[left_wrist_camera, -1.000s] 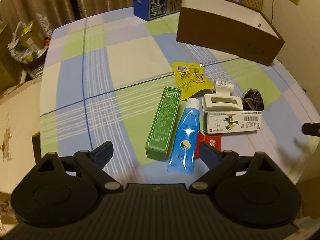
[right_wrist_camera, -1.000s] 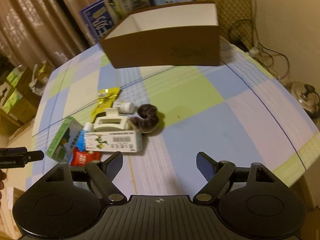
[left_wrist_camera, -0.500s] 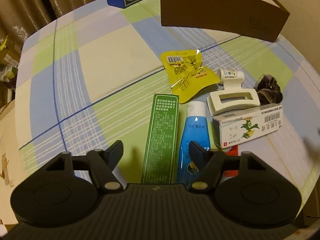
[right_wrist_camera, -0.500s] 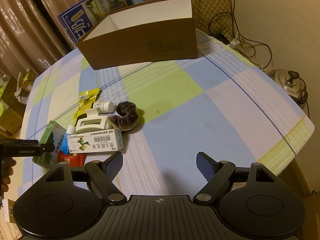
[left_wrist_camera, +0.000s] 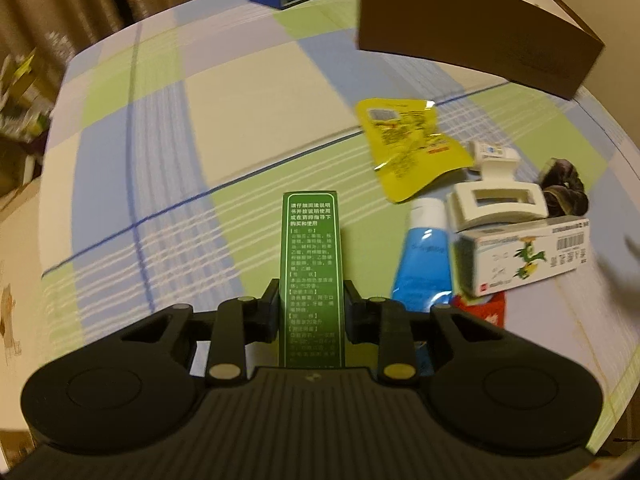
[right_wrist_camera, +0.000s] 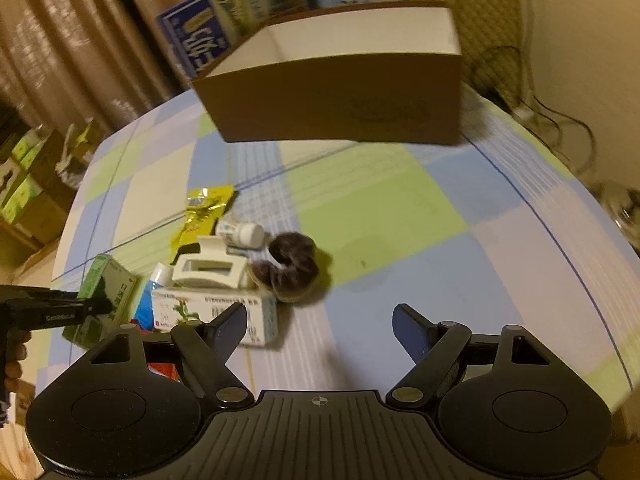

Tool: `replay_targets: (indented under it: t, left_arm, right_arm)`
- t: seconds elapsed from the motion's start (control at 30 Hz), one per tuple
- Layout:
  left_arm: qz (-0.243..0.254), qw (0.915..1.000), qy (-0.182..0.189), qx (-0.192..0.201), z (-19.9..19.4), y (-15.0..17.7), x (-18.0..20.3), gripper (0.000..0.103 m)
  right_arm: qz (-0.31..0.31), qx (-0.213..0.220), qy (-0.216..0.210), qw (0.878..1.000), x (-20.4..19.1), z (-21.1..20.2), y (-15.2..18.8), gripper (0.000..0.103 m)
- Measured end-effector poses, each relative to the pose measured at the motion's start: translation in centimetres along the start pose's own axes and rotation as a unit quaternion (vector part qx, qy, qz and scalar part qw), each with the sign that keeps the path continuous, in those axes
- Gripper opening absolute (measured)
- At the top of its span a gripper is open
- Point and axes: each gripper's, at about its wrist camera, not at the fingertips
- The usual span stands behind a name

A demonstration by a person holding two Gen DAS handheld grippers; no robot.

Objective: Organize objects
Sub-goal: 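Grasp the green medicine box upright with the left gripper, then grasp the brown scrunchie with the right gripper while the left gripper holds the green box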

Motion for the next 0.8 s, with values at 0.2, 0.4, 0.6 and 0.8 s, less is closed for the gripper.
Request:
replay_targets:
  t: [0.2, 0.4, 0.6, 0.8]
  left_arm:
    - [-0.051, 0.9985, -0.016, -0.009, -0.6, 1.6, -2.9, 0.026]
    - [-0.094, 0.9951, -0.026, -0.015, -1.0, 2.8, -4.6, 0.026]
    - [-0.107, 0.9935, -0.030, -0.023, -0.9, 3.0, -4.9, 0.026]
    - [-0.105, 0.9934, -0.036, -0.029, -0.5, 2.8, -4.5, 0.026]
  right_arm:
    - [-0.043, -0.014, -0.017, 0.999, -0.3, 3.1, -2.5, 0.078]
    - [-0.086, -0.049, -0.025, 0.995, -1.1, 6.7, -4.0, 0.078]
    - [-0.108, -0.074, -0.012, 0.991, -1.9, 9.5, -4.6, 0.071]
    - [-0.123, -0.079, -0.019, 0.989, -2.0, 10.3, -4.5, 0.039]
Point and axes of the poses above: each gripper's, at about its wrist camera, not at the fingertips, and z roughly the way its jaws point, x to its right, y to its underside, and after that the axes turned 7 degrees about -x, right-handed
